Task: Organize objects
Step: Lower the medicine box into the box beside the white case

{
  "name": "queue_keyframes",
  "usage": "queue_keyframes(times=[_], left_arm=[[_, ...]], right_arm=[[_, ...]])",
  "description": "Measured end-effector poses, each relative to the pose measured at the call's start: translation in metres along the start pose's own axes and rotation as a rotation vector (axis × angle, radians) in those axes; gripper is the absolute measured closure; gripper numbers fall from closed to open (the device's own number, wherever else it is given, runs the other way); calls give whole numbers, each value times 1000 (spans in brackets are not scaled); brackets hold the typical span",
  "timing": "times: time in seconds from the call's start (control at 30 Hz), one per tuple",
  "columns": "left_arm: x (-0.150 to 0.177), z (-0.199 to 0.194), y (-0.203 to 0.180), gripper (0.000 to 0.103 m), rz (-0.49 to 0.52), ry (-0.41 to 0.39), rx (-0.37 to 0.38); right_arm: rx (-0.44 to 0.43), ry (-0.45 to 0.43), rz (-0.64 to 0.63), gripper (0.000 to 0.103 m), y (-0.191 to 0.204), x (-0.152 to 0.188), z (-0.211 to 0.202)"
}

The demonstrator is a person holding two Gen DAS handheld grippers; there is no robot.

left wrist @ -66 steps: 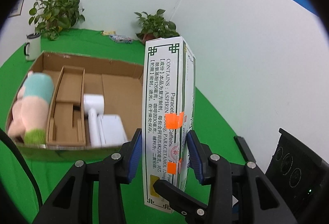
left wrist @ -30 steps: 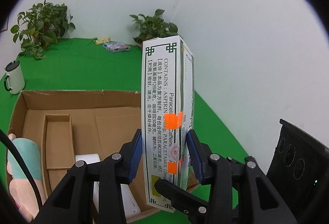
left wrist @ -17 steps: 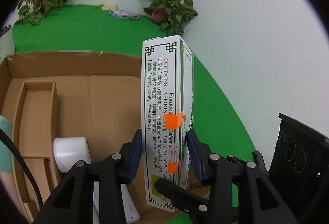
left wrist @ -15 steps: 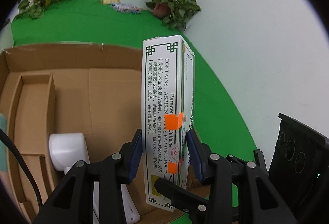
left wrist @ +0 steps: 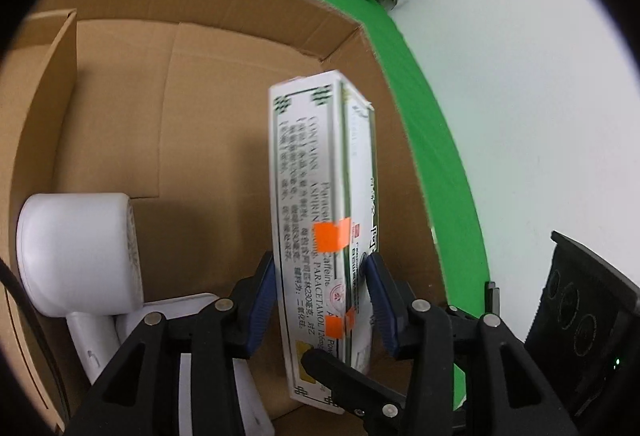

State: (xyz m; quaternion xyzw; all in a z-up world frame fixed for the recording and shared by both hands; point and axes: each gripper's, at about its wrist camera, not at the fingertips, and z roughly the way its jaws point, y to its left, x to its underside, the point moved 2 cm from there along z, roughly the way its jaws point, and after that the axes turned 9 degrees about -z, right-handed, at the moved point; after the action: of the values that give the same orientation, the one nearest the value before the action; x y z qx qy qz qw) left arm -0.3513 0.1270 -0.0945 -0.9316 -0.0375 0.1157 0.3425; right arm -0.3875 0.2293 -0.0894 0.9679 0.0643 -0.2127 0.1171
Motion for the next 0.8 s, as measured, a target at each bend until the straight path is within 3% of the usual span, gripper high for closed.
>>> queue_keyframes(times=[0.13,0.37,0.53,0.6,0.8], left_arm=[[-9,-11,3,56,-1,-1,-25],[1,-71,22,56,55,-149,-96],[7,-109,26,56,109,-251,-126],[22,-121,30,56,150,-277,-154],[56,-131,22,56,263,-348,-199]], right_arm=[[54,28,-9,45,19,8,-3],[117,93,-12,44,35,12,9],[80,135,-3,41,42,16,16],[31,121,15,40,39,24,8],[2,11,11,36,42,34,-32]])
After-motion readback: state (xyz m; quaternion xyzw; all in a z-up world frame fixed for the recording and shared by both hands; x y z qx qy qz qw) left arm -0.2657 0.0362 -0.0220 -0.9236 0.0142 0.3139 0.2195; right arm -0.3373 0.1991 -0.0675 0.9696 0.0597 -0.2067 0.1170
